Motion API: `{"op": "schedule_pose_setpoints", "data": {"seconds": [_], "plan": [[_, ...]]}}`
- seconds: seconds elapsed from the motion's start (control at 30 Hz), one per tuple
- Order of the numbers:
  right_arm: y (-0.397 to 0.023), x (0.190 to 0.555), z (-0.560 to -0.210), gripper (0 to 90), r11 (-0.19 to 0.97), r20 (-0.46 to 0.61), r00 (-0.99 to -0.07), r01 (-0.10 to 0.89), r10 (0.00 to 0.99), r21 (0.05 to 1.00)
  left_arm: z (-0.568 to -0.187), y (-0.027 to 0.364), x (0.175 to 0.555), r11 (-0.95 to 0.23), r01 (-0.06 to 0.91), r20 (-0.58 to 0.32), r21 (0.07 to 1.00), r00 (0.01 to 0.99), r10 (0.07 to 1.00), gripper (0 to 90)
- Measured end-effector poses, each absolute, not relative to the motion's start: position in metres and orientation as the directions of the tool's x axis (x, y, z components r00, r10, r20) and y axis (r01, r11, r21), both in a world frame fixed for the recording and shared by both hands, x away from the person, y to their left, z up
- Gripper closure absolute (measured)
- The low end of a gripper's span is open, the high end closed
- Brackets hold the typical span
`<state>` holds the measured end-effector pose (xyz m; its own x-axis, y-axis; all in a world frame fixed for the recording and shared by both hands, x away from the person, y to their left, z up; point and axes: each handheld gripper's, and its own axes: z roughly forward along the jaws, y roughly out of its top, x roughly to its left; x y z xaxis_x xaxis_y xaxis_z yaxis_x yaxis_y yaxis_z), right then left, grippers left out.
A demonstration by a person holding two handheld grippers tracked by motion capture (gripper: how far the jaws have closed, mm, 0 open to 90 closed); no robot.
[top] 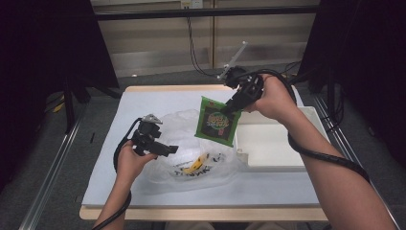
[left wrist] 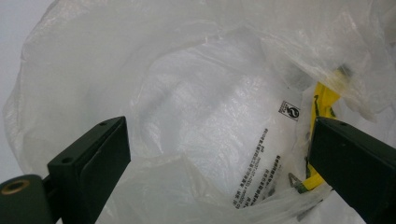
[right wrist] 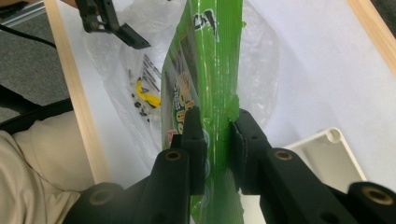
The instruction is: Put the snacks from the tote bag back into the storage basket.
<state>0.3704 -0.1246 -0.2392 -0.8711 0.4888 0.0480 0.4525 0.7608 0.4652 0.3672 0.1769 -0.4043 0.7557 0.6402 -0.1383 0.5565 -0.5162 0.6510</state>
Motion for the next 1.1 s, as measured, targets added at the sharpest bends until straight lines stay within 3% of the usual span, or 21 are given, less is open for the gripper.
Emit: {"op": "schedule_pose_setpoints", "data": {"seconds": [1.1], "plan": [[-0.189, 0.377, -0.248, 77.4, 0.748, 0.040, -0.841, 0.500, 0.539, 0.436, -0.409, 0.169, 0.367, -0.530, 0.554, -0.160, 0.642, 0.773, 0.614, 5.6]]}}
